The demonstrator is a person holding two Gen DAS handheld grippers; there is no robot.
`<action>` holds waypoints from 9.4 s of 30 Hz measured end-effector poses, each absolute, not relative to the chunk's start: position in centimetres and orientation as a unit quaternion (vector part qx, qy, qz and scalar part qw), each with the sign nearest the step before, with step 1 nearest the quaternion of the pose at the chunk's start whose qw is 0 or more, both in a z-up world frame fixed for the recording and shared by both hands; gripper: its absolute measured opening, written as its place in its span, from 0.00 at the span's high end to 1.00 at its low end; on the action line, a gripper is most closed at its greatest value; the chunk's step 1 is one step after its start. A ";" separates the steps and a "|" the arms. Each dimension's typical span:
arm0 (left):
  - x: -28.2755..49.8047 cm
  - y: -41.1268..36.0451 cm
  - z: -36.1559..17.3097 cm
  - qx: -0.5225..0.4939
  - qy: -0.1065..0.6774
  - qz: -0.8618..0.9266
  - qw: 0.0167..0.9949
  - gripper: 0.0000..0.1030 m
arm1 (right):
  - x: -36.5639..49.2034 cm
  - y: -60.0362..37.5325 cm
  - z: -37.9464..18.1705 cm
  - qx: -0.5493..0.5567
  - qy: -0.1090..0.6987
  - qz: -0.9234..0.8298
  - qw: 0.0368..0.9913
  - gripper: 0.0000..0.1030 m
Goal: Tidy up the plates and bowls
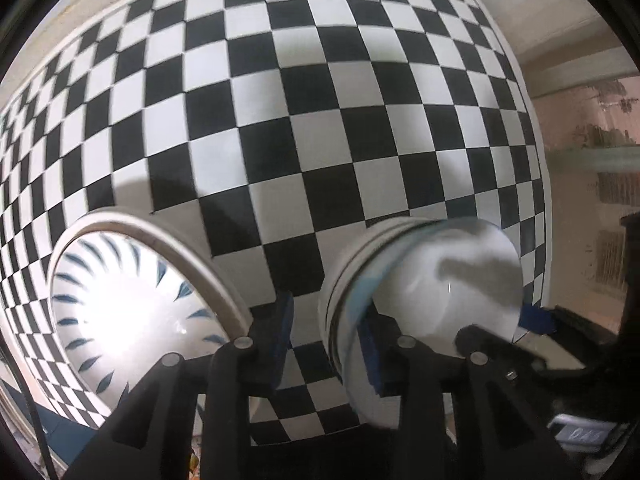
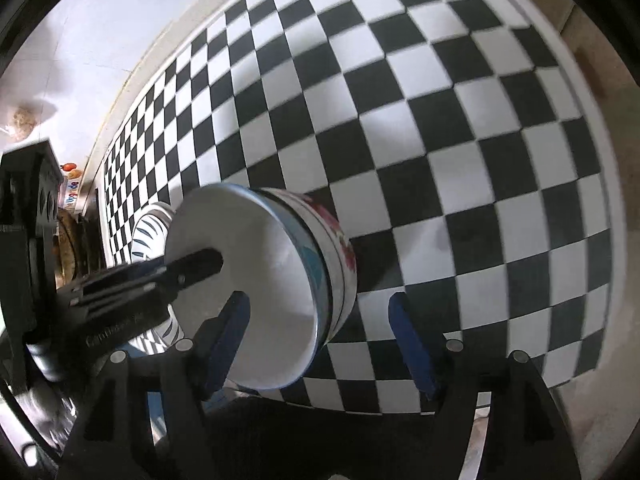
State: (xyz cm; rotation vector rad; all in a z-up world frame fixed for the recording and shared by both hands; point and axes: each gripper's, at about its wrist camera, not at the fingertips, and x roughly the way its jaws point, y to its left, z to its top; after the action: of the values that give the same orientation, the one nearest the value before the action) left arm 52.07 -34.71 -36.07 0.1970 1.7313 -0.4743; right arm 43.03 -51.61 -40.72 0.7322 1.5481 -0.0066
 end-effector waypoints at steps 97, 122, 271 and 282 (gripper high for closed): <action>55.5 -12.8 -34.4 -0.092 0.743 -0.192 0.634 0.61 | 51.3 -30.4 -43.5 0.342 0.689 0.180 0.614 0.45; 55.4 -11.9 -37.4 -0.124 0.757 -0.168 0.619 0.60 | 52.7 -30.5 -45.0 0.311 0.703 0.156 0.620 0.46; 5.8 2.4 -0.2 0.048 0.320 -0.054 0.945 0.03 | -1.6 -17.9 0.2 0.035 0.310 -0.122 0.942 0.00; 5.1 2.0 -0.1 0.046 0.318 -0.055 0.945 0.03 | -1.9 -17.7 0.4 0.033 0.308 -0.123 0.943 0.00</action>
State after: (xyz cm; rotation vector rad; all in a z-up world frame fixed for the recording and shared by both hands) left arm 5.07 2.02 -0.12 0.0940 0.6486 -0.1120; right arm -1.95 -17.69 0.37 0.0676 0.6285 -0.2502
